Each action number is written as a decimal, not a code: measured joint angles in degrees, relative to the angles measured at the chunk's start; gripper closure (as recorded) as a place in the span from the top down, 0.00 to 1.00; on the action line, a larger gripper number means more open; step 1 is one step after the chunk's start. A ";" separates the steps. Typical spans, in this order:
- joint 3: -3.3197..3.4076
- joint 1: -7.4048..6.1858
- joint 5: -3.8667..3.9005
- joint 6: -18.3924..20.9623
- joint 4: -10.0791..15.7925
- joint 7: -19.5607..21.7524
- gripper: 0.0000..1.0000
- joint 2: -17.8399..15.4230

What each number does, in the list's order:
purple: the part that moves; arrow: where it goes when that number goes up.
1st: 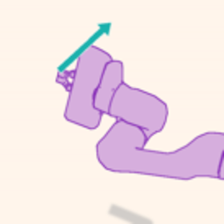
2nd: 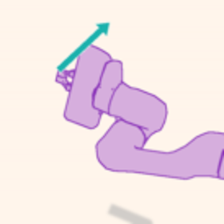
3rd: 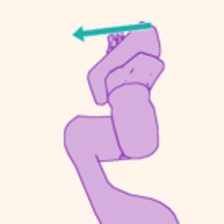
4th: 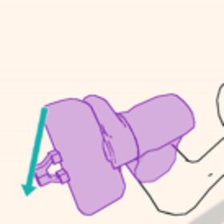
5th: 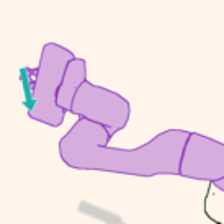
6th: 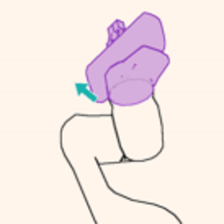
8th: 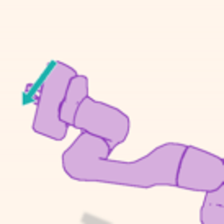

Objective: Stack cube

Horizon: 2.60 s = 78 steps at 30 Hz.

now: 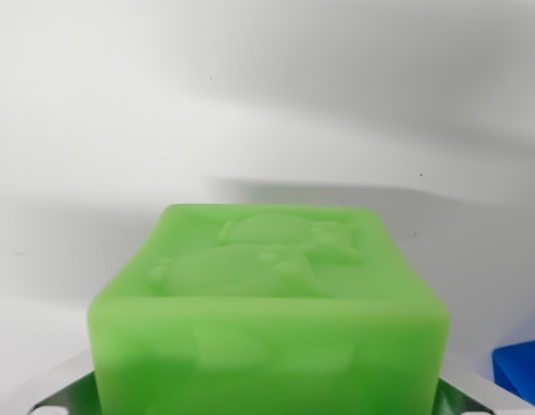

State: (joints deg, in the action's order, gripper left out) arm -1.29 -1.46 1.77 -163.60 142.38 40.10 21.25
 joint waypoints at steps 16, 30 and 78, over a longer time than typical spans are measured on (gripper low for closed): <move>-0.26 0.16 -0.35 5.04 1.14 -0.27 0.00 -6.30; -0.31 0.16 -0.97 11.20 1.59 -0.77 0.00 -13.02; 3.08 7.46 -1.62 14.32 4.32 -24.41 0.00 -18.76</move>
State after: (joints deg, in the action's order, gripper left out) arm 1.79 6.00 0.16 -149.28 146.71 15.70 2.48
